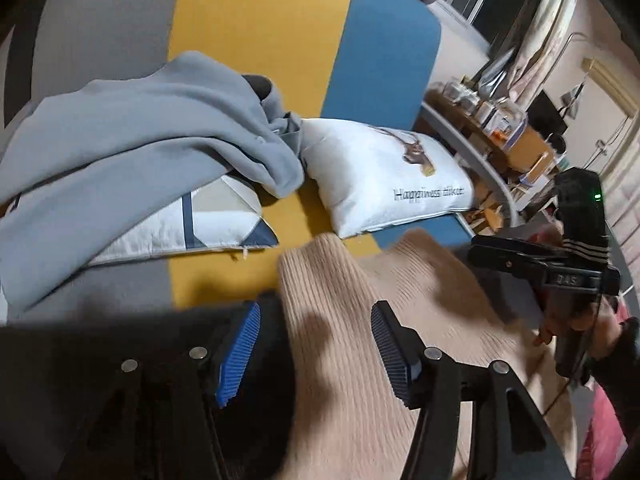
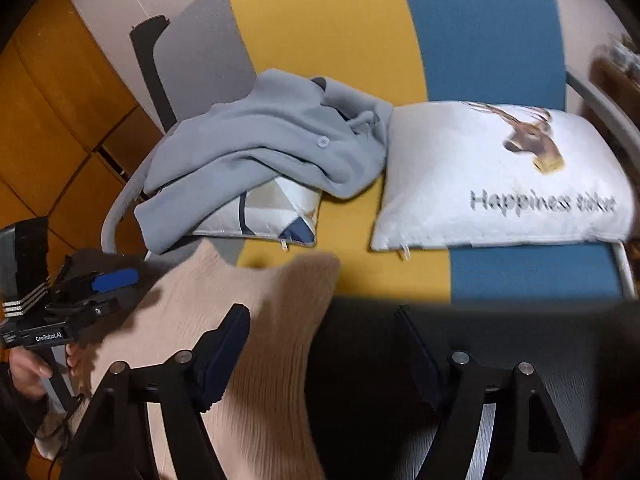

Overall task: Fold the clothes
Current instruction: 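Grasp the sweater hem with both grippers and lift it toward the collar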

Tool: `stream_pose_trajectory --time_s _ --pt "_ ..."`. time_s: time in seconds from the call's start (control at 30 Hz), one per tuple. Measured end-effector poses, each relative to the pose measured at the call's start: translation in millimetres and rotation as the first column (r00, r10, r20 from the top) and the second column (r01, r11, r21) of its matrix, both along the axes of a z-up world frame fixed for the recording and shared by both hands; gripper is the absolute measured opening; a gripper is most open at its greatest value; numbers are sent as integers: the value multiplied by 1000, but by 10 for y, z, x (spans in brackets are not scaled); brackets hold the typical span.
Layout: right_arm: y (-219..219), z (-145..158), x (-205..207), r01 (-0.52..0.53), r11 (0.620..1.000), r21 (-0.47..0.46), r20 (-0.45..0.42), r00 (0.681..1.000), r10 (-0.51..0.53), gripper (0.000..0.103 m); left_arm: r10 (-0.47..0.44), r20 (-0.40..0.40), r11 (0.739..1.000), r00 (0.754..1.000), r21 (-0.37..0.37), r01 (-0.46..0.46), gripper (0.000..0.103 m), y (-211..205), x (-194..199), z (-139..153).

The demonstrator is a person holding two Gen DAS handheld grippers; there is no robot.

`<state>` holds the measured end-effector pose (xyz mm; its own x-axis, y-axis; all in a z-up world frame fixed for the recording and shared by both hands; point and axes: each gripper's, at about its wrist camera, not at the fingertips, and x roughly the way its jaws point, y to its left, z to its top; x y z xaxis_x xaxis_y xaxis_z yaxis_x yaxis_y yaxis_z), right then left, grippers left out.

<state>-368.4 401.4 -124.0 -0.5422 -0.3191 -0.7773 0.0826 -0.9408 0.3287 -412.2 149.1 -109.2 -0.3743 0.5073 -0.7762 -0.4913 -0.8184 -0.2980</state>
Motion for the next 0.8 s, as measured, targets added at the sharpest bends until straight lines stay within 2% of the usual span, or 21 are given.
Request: stream_pose_trajectory --time_s 0.07,0.17,0.23,0.27,0.3,0.33,0.43,0.53,0.67,0.8 --pt "-33 -30 -71 -22 1000 -10 4 1000 22 76 -49 46 999 998 -4 49 59 116 -130 -84" --pt "-86 -58 -123 -50 998 -29 13 999 50 76 -72 105 997 992 -29 75 59 241 -270 -238" --pt "-121 -77 -157 -69 997 -41 19 997 70 57 -61 137 998 989 0 61 57 236 -330 -276" --pt "-139 -87 -174 -78 996 -47 22 997 79 29 -51 152 999 987 17 49 45 222 -348 -275" --pt "-157 -96 -192 -87 995 -53 25 996 89 12 -48 167 998 985 39 42 33 207 -359 -273" --pt "-175 -106 -209 -97 994 -60 27 995 98 12 -45 181 998 983 61 35 6 191 -367 -270" --pt "-226 -115 -241 -123 989 -78 30 992 126 12 -30 132 992 991 122 14 5 102 -248 -117" --pt "-258 112 -32 -139 986 -94 -27 990 138 12 -20 58 974 998 228 6 5 -42 -39 134" --pt "-301 415 247 -162 980 -113 -103 983 151 12 -22 -29 951 999 309 30 4 -219 323 442" --pt "-346 661 620 -188 971 -147 -167 972 163 12 -15 -82 938 996 345 43 4 -406 767 632"
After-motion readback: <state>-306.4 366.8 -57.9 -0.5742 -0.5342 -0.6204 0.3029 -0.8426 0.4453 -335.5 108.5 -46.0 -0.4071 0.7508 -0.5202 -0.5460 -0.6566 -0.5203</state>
